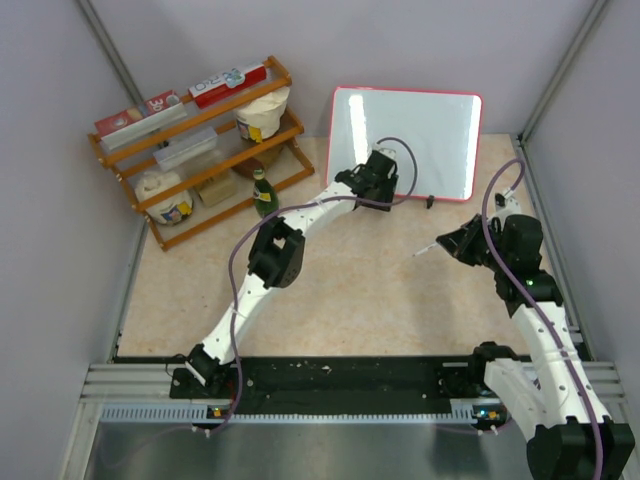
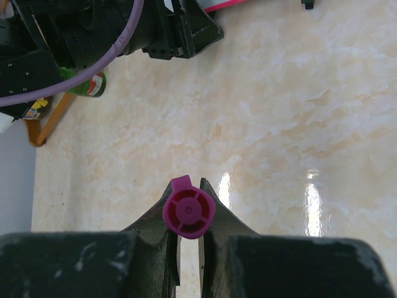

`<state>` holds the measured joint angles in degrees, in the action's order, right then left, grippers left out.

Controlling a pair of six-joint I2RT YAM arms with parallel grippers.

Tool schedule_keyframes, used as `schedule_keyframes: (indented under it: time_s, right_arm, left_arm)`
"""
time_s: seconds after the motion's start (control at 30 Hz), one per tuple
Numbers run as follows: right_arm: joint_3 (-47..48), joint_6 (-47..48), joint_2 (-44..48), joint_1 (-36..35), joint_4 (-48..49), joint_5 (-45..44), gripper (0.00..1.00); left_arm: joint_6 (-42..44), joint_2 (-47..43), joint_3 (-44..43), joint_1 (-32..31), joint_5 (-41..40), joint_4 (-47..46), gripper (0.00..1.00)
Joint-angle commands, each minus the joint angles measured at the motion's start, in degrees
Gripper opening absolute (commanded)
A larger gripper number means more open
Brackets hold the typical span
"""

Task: Write a sentence on the whiteboard
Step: Move the whiteboard to the center of the board.

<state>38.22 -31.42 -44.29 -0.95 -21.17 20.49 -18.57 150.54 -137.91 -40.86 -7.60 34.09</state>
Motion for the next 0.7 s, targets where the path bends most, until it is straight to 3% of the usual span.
schedule_keyframes:
  time_s: [0.0, 0.47, 0.67]
  right_arm:
    - [-0.2, 1.2, 1.1, 0.7, 0.3, 0.0, 0.0]
    - [-0.7, 1.4, 1.3, 0.7, 0.1, 0.2, 0.0]
    - [-0.8, 1.7, 2.2, 0.7, -0.5, 0.2, 0.0]
  left_arm:
    - [-3.3, 0.1, -2.7, 0.8, -0.9, -3.0, 0.6]
    - [-5.1, 1.5, -4.3, 1.8, 1.6, -4.7, 0.38]
    - [-5.1, 1.4, -4.1, 1.8, 1.9, -4.4, 0.09]
